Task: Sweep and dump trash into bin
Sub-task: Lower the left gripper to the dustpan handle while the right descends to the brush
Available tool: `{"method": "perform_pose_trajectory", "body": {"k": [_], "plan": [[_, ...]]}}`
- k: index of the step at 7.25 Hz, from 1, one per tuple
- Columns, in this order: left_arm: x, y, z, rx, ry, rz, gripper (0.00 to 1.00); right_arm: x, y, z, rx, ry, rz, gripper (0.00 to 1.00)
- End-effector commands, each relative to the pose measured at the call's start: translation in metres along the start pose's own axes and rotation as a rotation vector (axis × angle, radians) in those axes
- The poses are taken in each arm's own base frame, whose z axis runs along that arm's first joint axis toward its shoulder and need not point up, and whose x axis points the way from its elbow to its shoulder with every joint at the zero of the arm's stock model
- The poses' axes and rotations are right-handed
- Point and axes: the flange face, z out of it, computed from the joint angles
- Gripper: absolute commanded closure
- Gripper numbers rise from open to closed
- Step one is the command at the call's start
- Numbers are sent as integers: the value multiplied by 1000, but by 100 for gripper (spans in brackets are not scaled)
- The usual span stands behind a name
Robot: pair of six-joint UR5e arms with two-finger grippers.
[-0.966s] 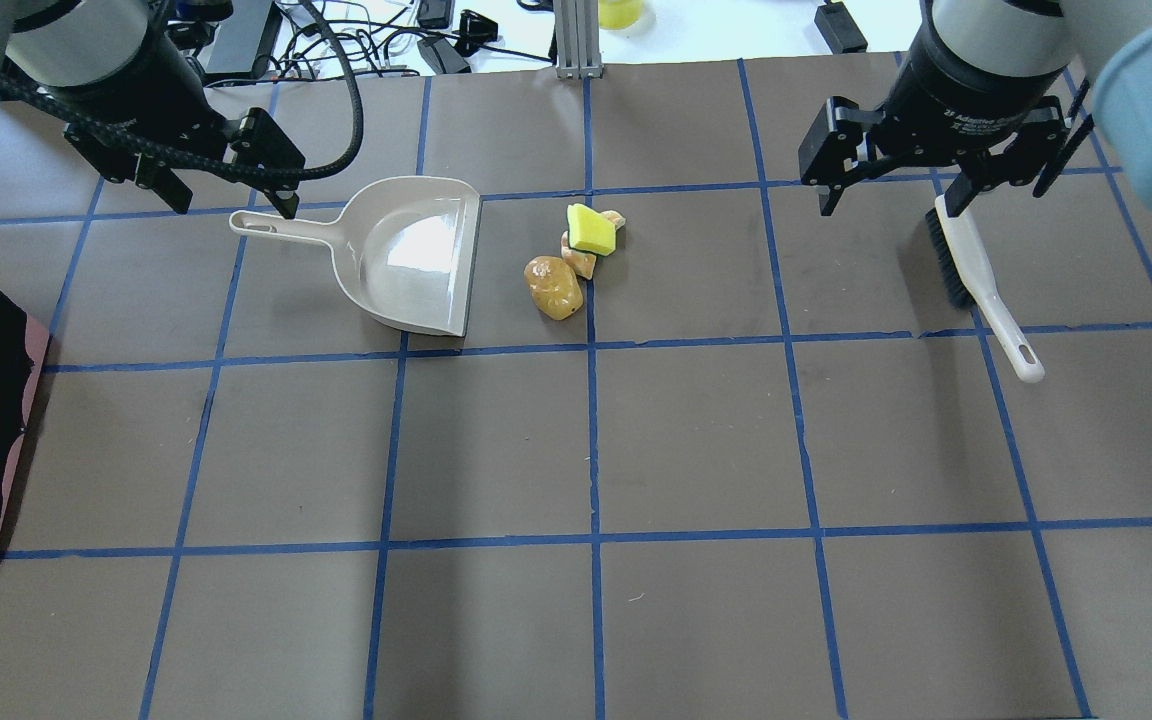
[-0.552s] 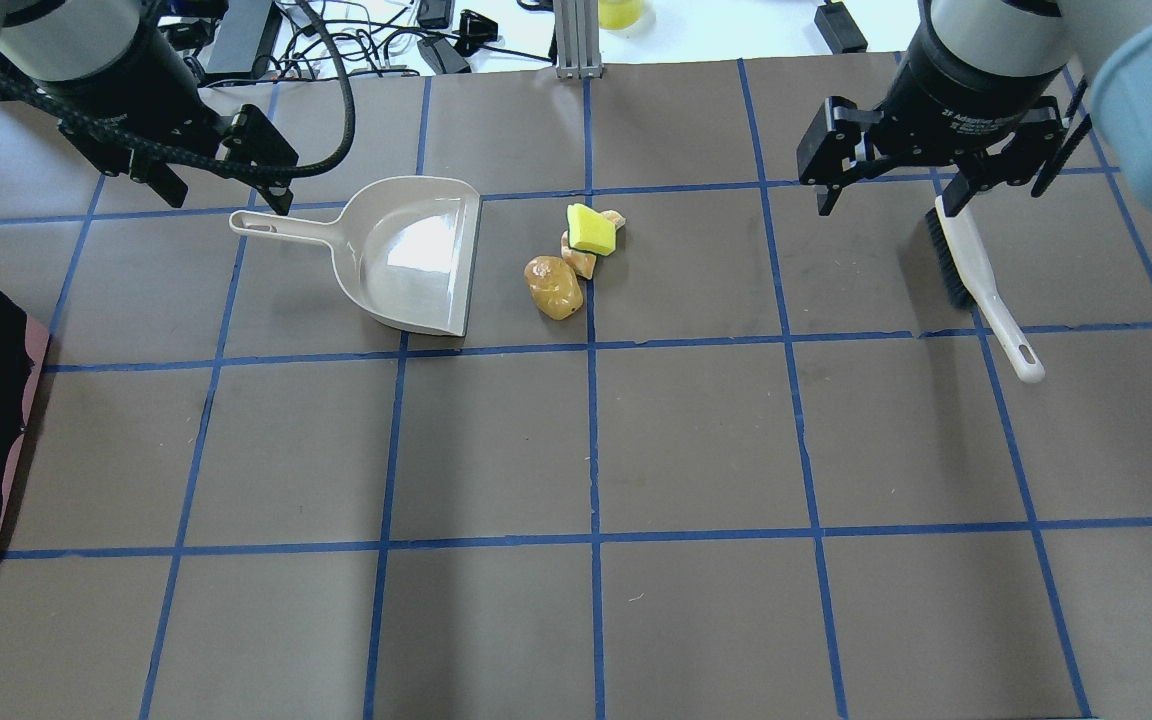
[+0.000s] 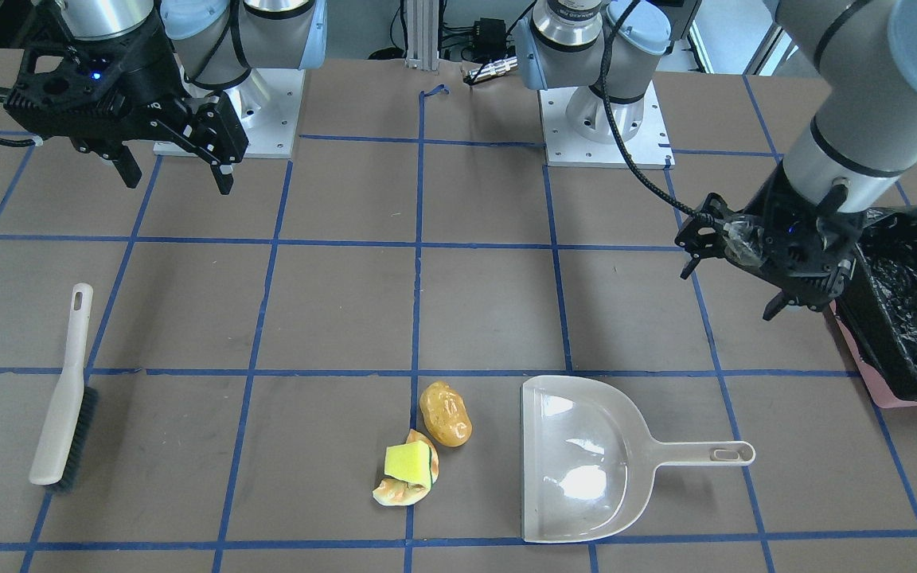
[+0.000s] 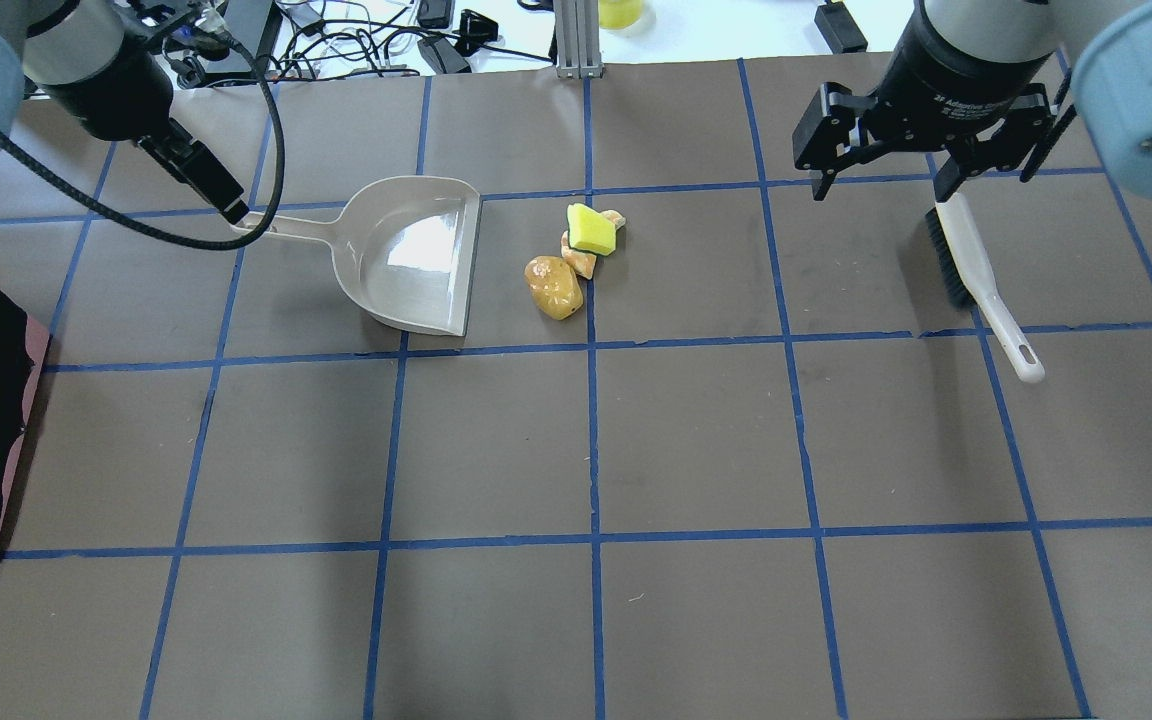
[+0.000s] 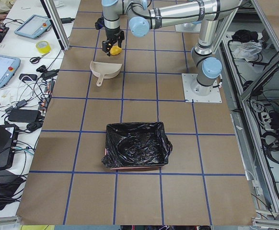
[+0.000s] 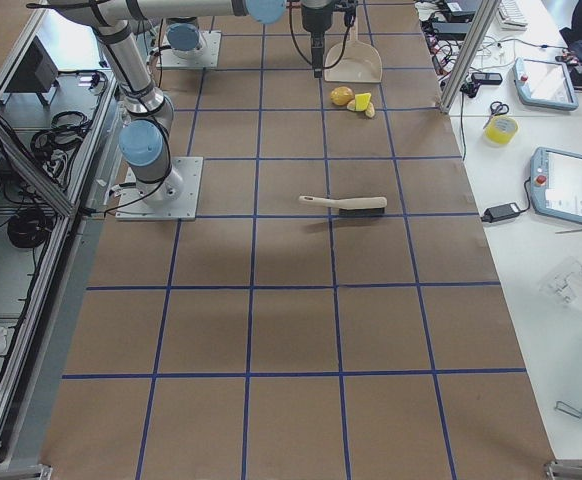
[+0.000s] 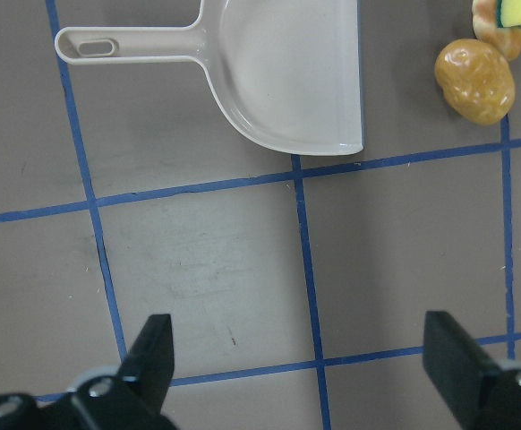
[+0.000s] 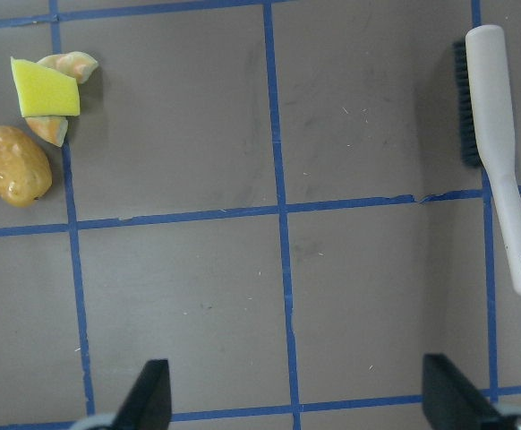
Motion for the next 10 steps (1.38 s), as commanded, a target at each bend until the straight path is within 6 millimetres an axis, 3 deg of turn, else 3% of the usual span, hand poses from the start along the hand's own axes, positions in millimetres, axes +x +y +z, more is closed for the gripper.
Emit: {"method": "perform_pose_trajectory", "body": {"k": [1, 3, 5, 7, 8, 10], "plan": [[-43, 17, 48, -10, 42, 274, 0, 31, -27, 39, -70, 15, -44, 0], [-61, 16, 72, -20, 77, 528, 0, 84, -37, 62, -122, 43, -80, 0], [-93, 6, 98, -11, 42, 589, 0, 147, -49, 91, -161, 41, -96, 0], [-125, -10, 103, -4, 8, 784, 1, 197, -71, 140, -211, 33, -138, 0], [-137, -17, 113, -4, 9, 787, 1, 214, -78, 164, -228, 23, -187, 0], [-145, -27, 152, -5, 7, 776, 6, 210, -63, 209, -273, 2, -194, 0]]}}
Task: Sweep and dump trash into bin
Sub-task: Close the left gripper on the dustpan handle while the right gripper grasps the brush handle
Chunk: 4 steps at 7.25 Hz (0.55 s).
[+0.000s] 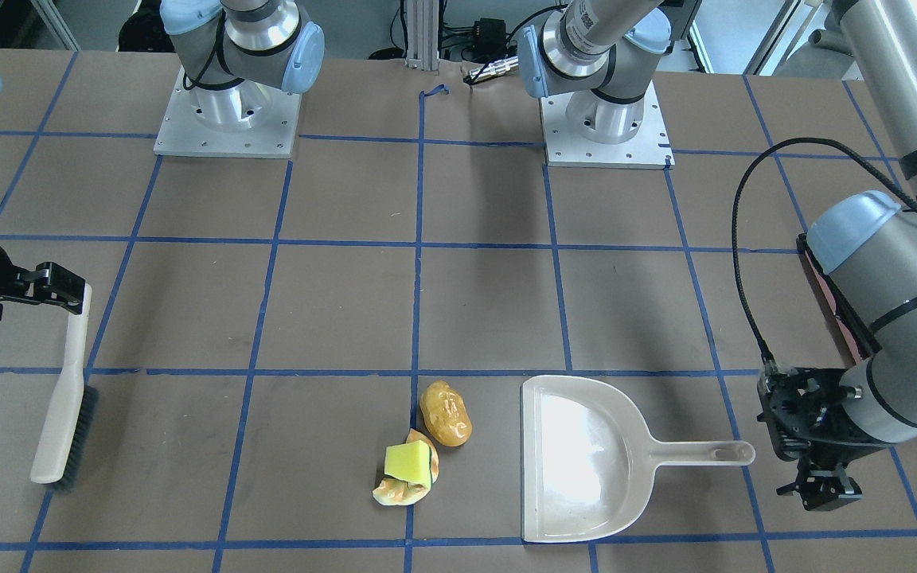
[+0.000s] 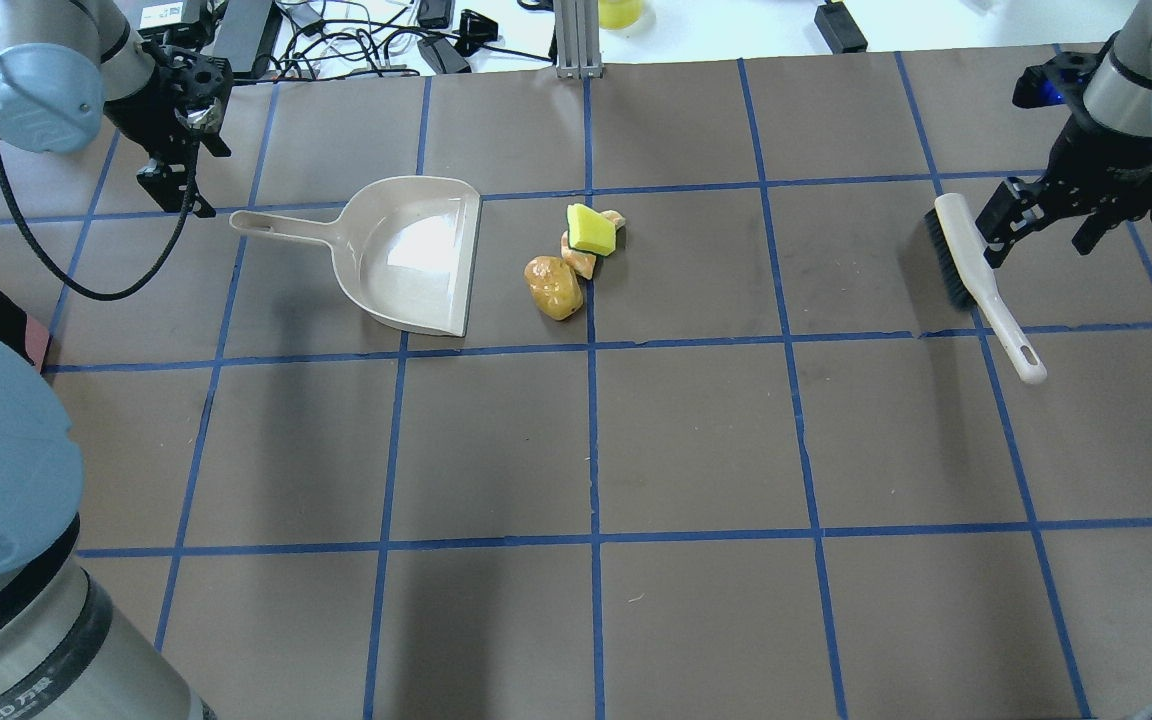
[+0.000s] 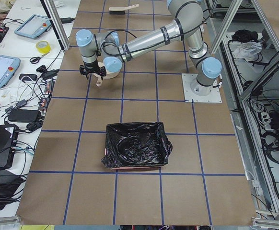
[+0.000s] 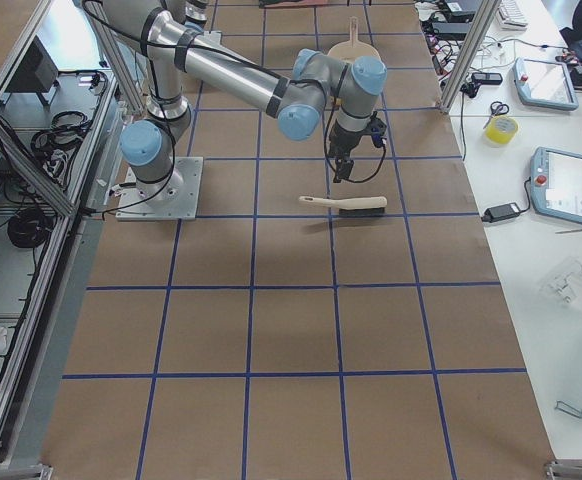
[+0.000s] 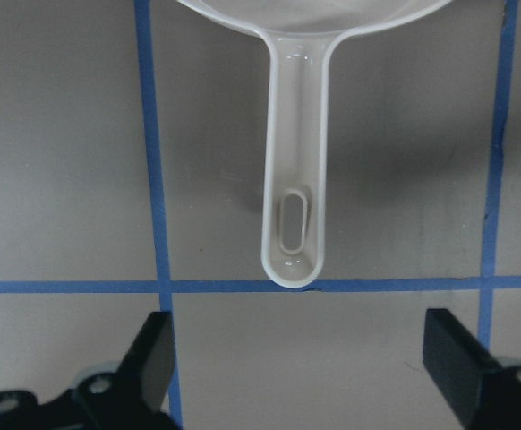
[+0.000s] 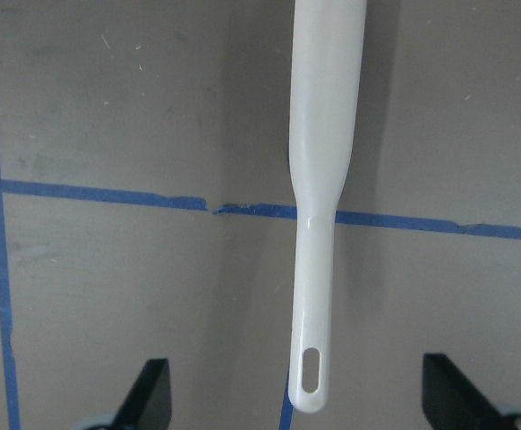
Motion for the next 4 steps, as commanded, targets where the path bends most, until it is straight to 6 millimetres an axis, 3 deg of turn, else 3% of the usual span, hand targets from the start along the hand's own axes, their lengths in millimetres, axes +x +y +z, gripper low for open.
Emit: {"method": "perform_pose_trajectory", "body": {"k": [1, 2, 4], "plan": [[-10, -3, 33, 0, 13, -8, 6, -3, 5, 60, -16, 5, -37, 0], [-8, -4, 43, 7, 32, -22, 6, -2, 8, 75, -15, 46, -73, 0], [0, -18, 64, 16, 87, -64, 6, 6, 16, 85, -39, 35, -59, 1]]}}
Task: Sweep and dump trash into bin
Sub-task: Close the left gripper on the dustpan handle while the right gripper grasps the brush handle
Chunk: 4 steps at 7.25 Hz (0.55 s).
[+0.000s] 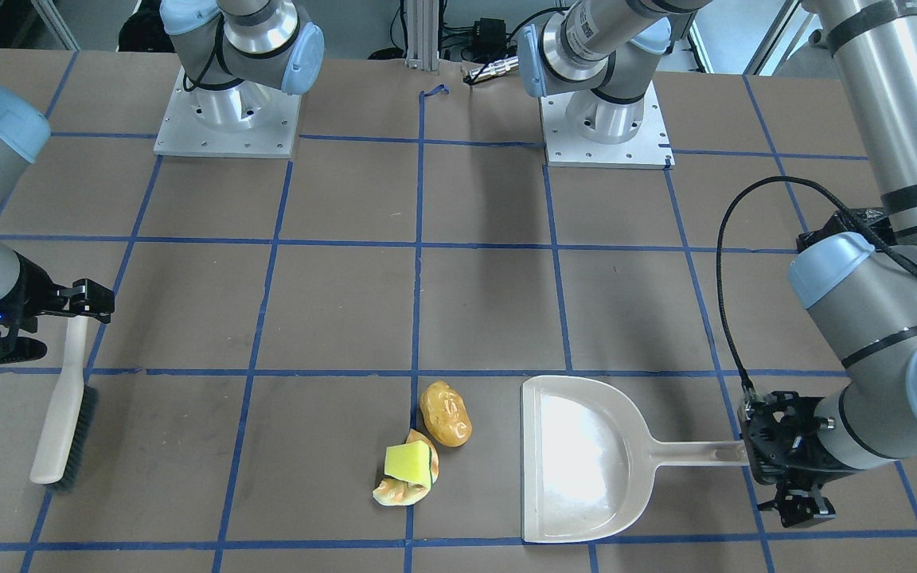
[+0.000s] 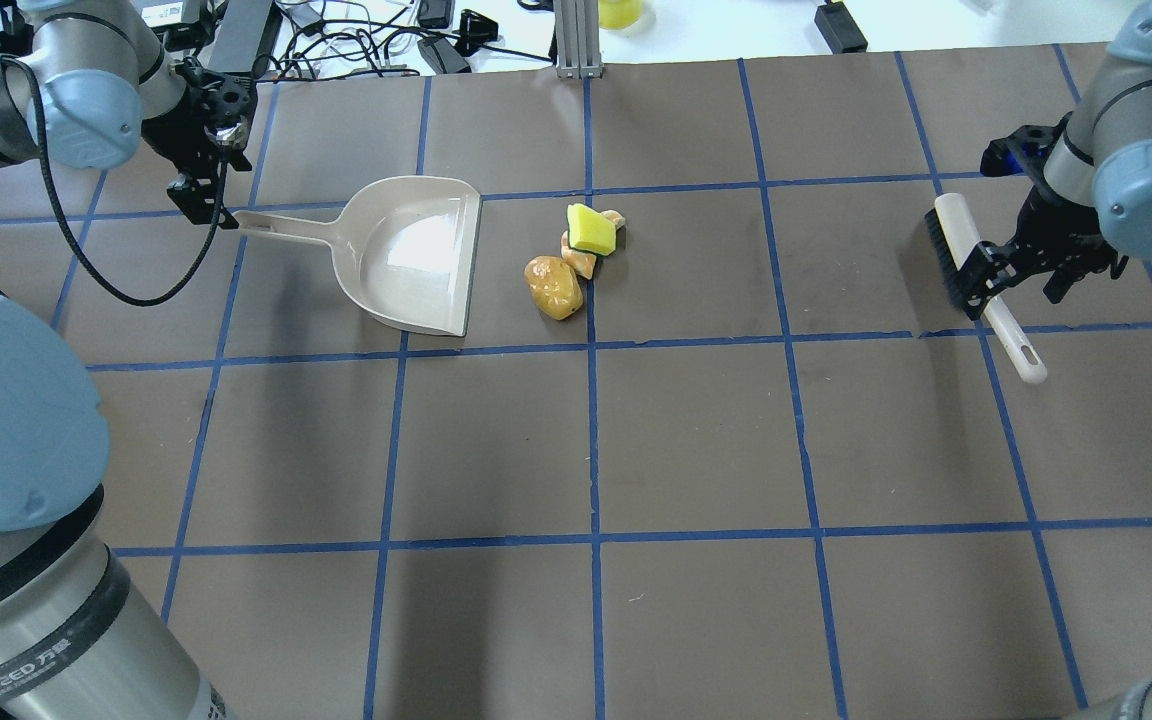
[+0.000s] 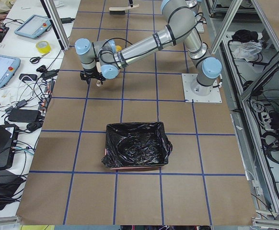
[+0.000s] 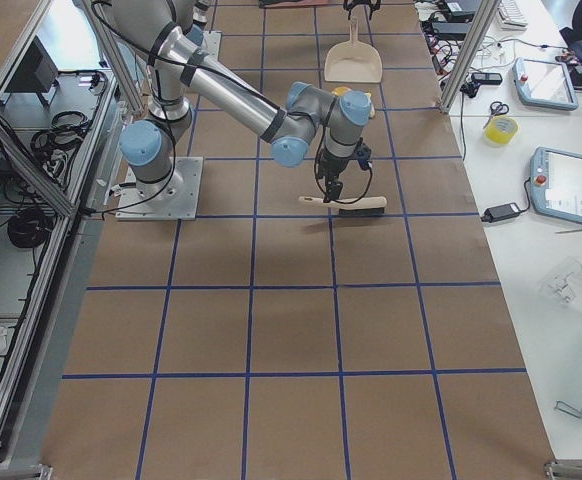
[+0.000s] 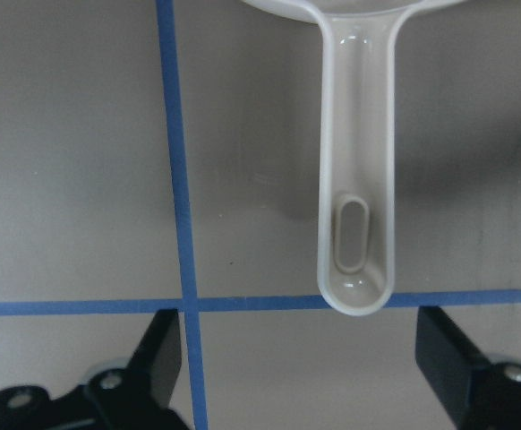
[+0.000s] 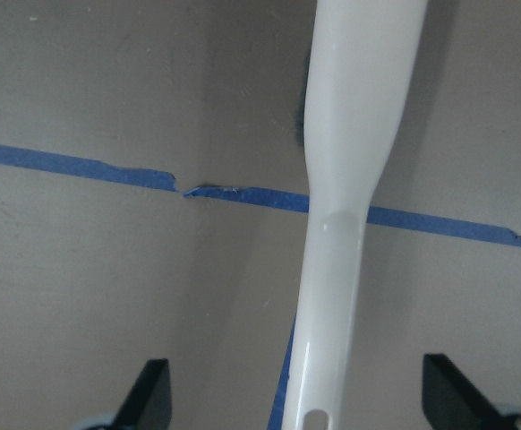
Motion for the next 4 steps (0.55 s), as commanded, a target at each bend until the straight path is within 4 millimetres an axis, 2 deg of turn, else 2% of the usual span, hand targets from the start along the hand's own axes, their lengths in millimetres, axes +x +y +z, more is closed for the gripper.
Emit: {"method": "perform_pose_trajectory", "body": {"k": [1, 2, 4], "plan": [[6, -10, 16, 5, 41, -22, 6, 14, 14, 20, -30, -19, 28, 1], [10, -10, 18, -11, 77, -22, 6, 18, 18, 25, -40, -26, 54, 1], [9, -25, 16, -14, 75, -5, 15, 16, 20, 30, -48, -33, 65, 4]]}}
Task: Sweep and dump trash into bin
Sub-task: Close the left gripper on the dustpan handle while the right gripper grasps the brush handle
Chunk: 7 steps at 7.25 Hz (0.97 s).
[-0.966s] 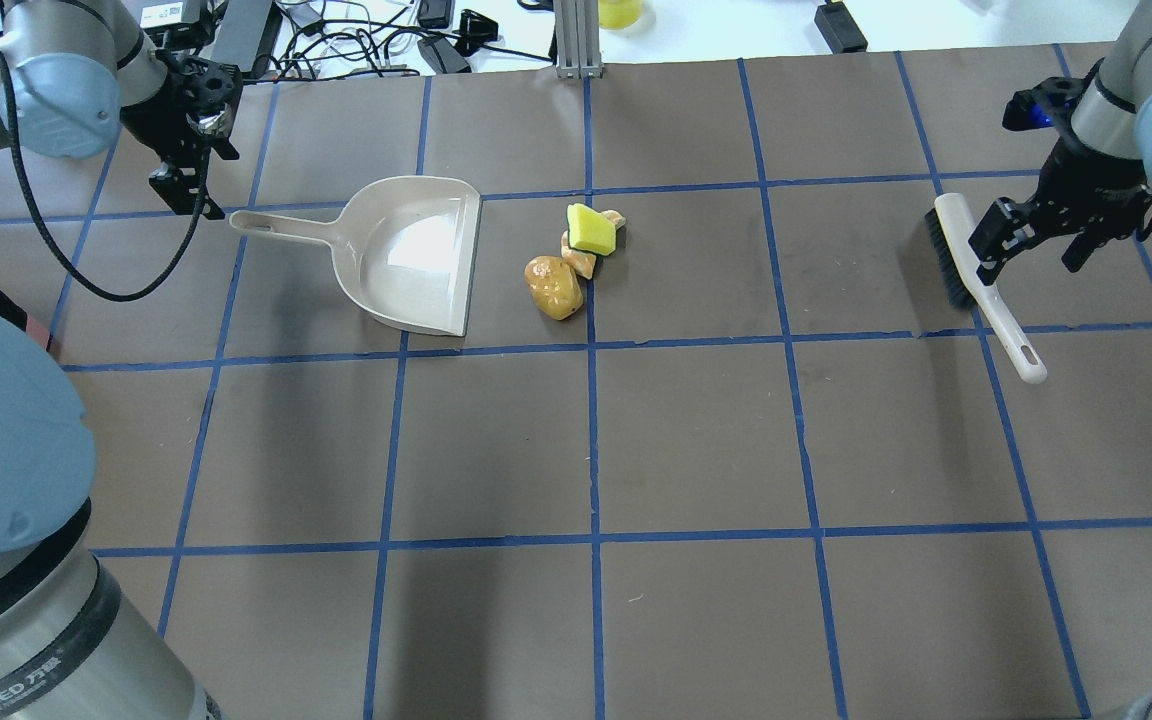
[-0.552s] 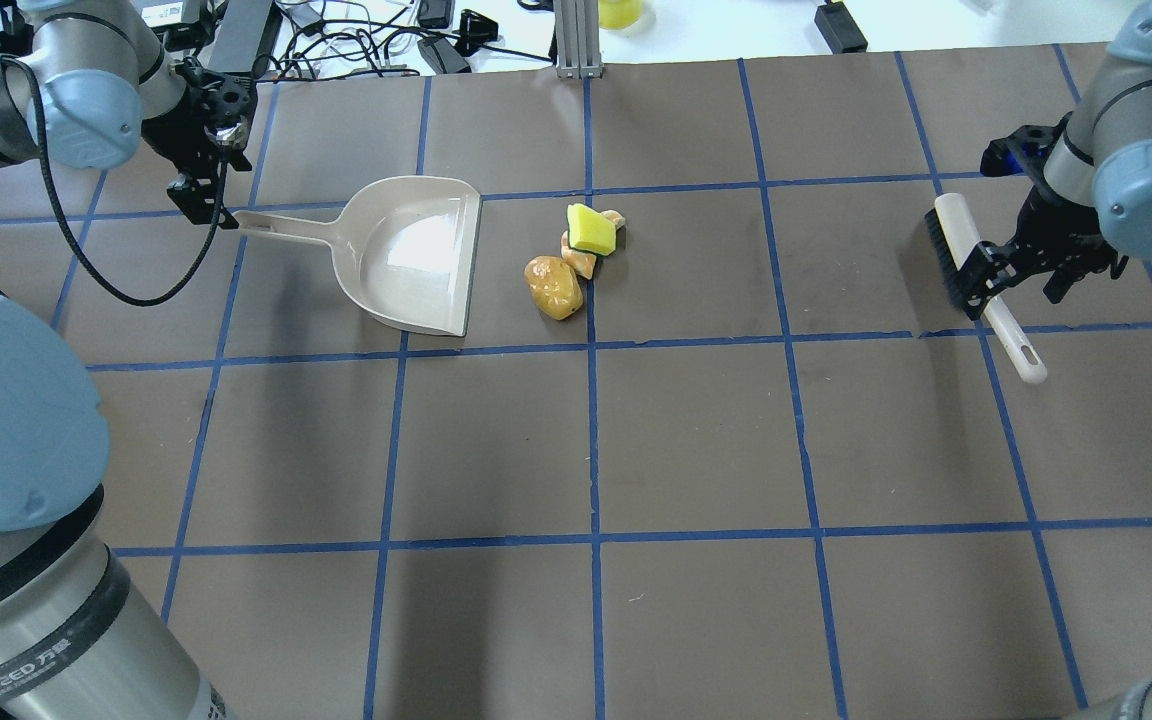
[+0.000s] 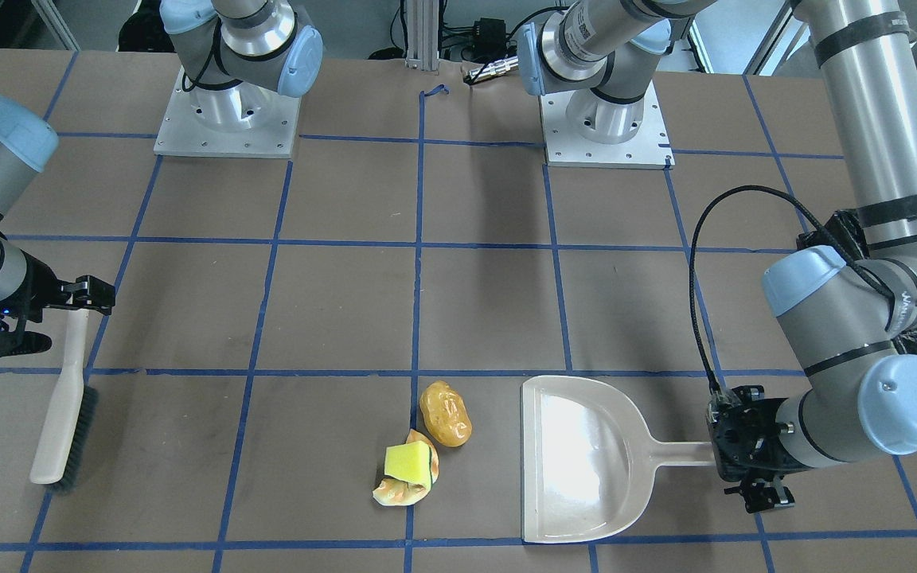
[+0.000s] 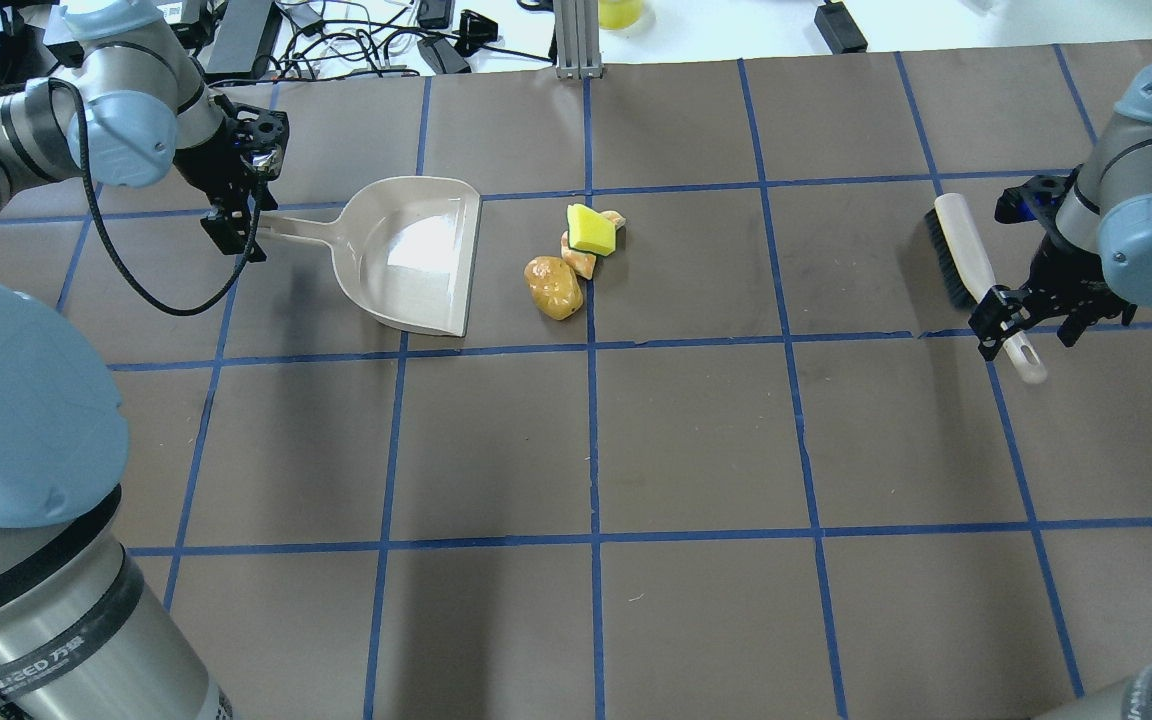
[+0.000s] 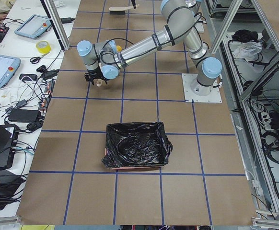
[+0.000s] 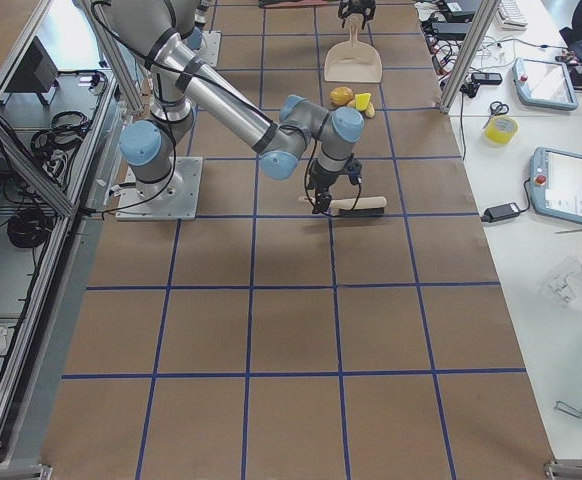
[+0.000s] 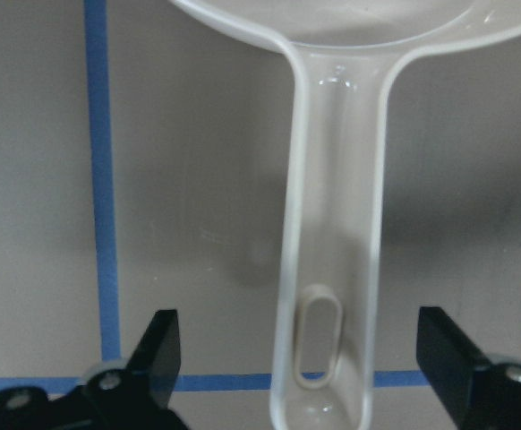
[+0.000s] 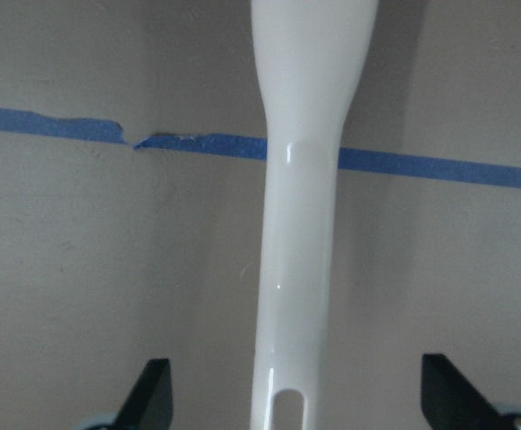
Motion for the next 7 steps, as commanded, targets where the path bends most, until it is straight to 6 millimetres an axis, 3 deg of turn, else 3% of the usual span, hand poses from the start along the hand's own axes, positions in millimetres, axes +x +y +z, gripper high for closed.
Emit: {"method": "perform_pose_trajectory", "body": {"k": [1, 3, 6, 7], "plan": [[1, -11, -2, -5, 1, 0, 16, -1, 2, 6, -10, -9, 7, 11], [2, -12, -1, -1, 4, -3, 25, -1, 2, 5, -7, -11, 19, 35], [5, -13, 0, -4, 7, -5, 64, -1, 1, 4, -1, -16, 20, 65], [3, -13, 1, -6, 3, -17, 72, -1, 1, 4, 2, -17, 20, 74]]}}
